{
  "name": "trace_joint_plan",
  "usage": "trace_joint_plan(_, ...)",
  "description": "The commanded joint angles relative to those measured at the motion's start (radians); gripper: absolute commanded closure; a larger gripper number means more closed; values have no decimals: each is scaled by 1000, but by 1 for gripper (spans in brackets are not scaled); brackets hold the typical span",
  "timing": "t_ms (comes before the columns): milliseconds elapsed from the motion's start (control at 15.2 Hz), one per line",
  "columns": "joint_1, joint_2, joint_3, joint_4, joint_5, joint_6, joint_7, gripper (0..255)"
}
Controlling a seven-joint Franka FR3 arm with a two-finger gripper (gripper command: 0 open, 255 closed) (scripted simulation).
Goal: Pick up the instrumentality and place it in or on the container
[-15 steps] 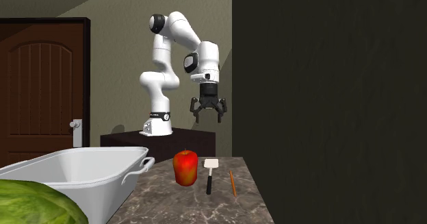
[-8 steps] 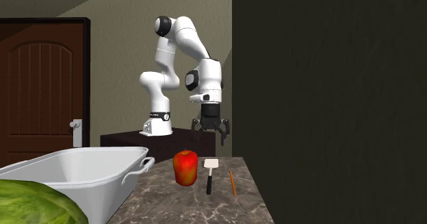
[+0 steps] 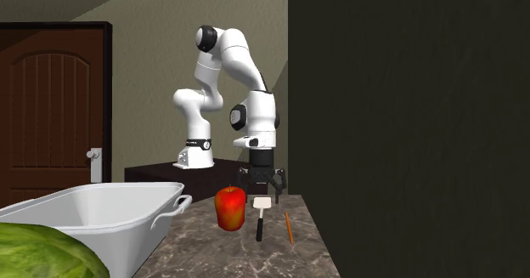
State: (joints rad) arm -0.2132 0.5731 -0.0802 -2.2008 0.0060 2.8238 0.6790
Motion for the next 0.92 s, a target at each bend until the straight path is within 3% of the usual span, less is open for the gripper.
trace_joint_plan(0,-4,31,3,10,2,21,-1,0)
trace_joint_plan(660,-7,68,6,26,4,42,-3,0)
trace_joint_plan(726,-7,68,6,26,4,42,-3,255)
trace_joint_plan(858,-7,68,6,26,4,42,-3,255)
